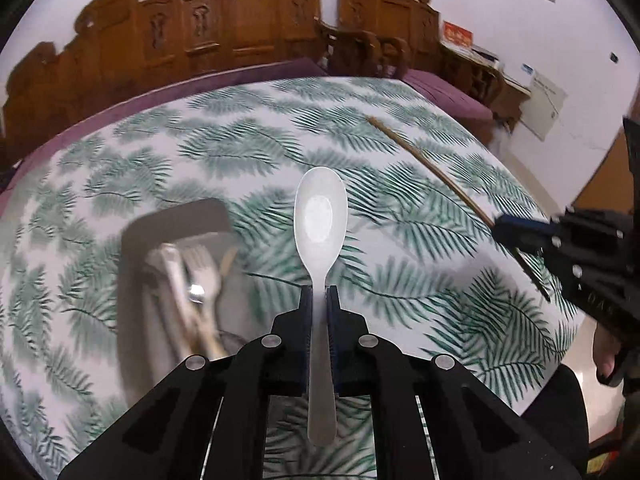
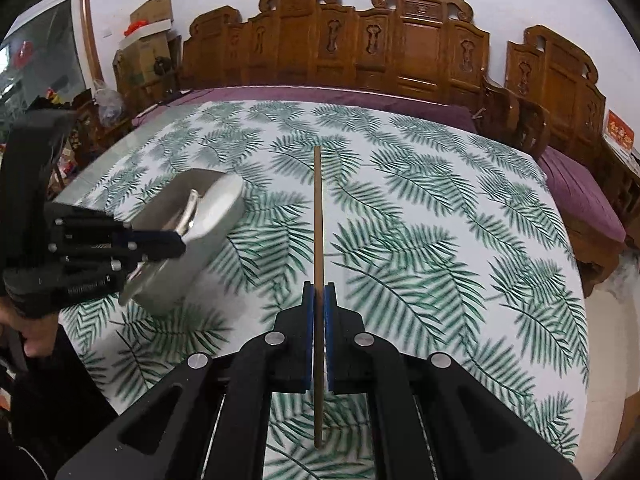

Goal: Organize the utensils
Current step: 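Lower the white spoon into the grey tray and open the left gripper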

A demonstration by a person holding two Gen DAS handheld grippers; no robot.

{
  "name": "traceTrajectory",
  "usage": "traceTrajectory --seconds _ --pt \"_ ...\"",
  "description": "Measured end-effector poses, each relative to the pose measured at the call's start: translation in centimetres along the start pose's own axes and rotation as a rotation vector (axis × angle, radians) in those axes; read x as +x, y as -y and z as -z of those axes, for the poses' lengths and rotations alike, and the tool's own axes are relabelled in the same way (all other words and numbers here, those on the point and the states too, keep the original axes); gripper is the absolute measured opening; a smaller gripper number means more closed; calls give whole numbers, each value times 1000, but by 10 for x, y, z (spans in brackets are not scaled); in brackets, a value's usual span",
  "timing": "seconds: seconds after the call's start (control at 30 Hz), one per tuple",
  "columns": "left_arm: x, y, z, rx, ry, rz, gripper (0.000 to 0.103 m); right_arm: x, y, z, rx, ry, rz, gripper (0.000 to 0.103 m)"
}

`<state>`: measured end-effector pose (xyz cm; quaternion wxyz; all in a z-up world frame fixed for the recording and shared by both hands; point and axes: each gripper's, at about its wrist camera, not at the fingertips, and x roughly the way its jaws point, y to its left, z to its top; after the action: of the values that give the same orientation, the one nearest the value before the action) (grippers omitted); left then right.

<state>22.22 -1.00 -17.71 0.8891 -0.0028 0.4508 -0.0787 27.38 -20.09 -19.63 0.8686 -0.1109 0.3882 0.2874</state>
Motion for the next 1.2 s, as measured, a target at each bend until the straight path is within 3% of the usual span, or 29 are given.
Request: traceTrajectory --seconds 0.43,0.77,0.87,0.97,1.2 --pt "8 -85 4 -144 -20 -83 6 20 -49 -19 -28 -6 -64 6" --pt "30 -111 12 -202 -65 -107 6 30 -67 -23 -39 -18 -91 6" --pt "26 -114 15 -204 -55 -110 7 31 -75 -25 -37 -15 -109 6" --pt "13 -115 18 -203 -30 -112 17 36 -85 -30 -33 -17 -132 6" --pt "-20 -125 25 -187 24 -133 18 57 -117 -44 2 -36 -195 6"
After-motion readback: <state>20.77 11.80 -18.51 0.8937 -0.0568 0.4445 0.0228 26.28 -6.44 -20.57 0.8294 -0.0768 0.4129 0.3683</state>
